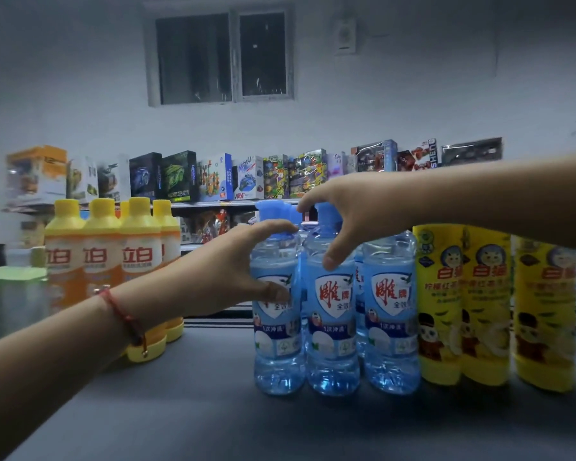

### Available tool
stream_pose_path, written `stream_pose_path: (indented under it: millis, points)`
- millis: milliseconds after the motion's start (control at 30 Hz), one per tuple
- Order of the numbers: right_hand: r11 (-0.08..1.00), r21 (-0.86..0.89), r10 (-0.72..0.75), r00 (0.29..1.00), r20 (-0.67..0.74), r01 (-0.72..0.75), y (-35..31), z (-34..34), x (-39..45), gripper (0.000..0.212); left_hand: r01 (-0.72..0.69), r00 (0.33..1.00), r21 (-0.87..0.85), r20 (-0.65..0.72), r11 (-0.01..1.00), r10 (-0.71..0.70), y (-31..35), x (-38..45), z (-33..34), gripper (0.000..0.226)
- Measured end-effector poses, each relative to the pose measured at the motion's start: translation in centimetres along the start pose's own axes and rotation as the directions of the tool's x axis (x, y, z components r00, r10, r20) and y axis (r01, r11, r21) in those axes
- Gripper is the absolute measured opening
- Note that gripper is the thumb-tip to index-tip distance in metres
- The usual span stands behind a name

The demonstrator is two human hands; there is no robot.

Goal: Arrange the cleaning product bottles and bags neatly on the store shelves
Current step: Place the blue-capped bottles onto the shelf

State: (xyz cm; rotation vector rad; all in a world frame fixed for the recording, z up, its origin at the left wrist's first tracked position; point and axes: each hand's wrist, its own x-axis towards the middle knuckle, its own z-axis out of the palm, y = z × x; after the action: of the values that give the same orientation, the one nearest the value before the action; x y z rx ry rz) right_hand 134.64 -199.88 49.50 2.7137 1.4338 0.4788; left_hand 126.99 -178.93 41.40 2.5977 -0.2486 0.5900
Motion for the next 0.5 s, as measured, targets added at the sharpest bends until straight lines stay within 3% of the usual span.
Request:
stream_pose_path:
  millis: [200,300,367,500]
  points:
    - [1.000,0.012,-0.007,0.999,-0.045,0.007,0.1,0.6,0.4,0.079,-0.001,0.991,0.075,-0.136,0.997,0.011,0.7,-1.5,1.7,0.098]
    - [0.997,0.079,0.004,0.999,-0.054,0.000,0.3,0.6,0.1,0.073,0.017,0.978,-0.097,-0.204,0.995,-0.036,-0.2,-3.0,3.3,0.119]
    - [0.995,0.099,0.008,0.998,-0.063,-0.002,0.5,0.6,-0.1,0.069,0.070,0.978,-0.235,-0.175,0.969,-0.113,-1.2,-3.7,4.7,0.131]
    - [0.990,0.140,0.011,0.997,-0.079,0.000,0.5,0.8,-0.2,0.066,0.119,0.974,-0.397,-0.132,0.910,-0.185,-1.7,-4.2,6.2,0.113]
